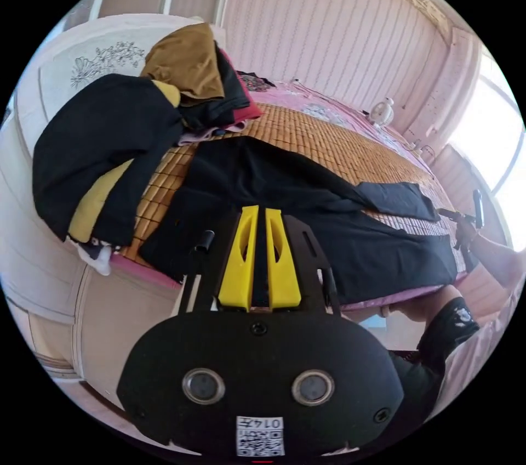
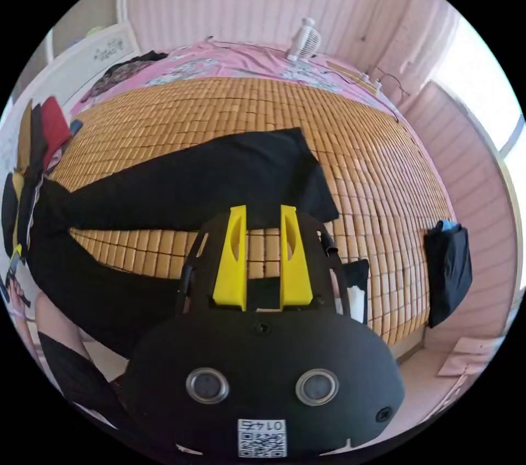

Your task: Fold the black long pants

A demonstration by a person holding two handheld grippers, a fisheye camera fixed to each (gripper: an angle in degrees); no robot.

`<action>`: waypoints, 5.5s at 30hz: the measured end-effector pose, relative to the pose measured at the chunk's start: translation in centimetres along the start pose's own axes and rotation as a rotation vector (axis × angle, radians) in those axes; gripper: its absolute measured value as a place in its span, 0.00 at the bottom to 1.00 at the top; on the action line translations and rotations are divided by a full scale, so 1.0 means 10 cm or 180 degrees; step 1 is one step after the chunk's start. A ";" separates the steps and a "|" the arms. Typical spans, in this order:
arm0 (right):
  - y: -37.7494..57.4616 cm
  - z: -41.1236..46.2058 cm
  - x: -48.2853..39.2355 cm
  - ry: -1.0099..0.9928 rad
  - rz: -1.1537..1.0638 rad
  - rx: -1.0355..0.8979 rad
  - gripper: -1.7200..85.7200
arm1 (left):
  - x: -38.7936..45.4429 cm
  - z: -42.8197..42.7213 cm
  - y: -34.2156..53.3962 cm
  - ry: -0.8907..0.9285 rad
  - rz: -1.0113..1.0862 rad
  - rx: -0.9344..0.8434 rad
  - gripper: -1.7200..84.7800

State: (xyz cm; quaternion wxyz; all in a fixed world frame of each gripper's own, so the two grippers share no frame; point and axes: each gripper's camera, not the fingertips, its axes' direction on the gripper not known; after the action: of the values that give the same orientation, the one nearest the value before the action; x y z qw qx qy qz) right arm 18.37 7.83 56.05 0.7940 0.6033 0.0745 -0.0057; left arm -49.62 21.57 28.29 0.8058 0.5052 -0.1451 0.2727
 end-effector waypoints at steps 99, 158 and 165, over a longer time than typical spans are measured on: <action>1.76 -4.37 0.40 0.1833 0.0293 0.1577 0.01 | -0.23 0.15 0.61 0.0534 -0.0528 -0.0078 0.01; 2.80 -3.57 4.16 -0.1564 0.2839 -0.0279 0.17 | -1.75 0.79 1.19 -0.0168 -0.2268 -0.0527 0.06; 2.86 -3.27 4.36 -0.2597 0.2994 -0.0275 0.11 | -1.71 0.74 1.04 -0.0227 -0.2231 -0.0762 0.01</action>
State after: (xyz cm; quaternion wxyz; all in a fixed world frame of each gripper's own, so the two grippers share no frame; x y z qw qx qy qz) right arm 60.63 50.46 69.45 0.6996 0.4882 -0.5083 0.1176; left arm -69.21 13.55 30.55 0.8981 0.4355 -0.0222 -0.0565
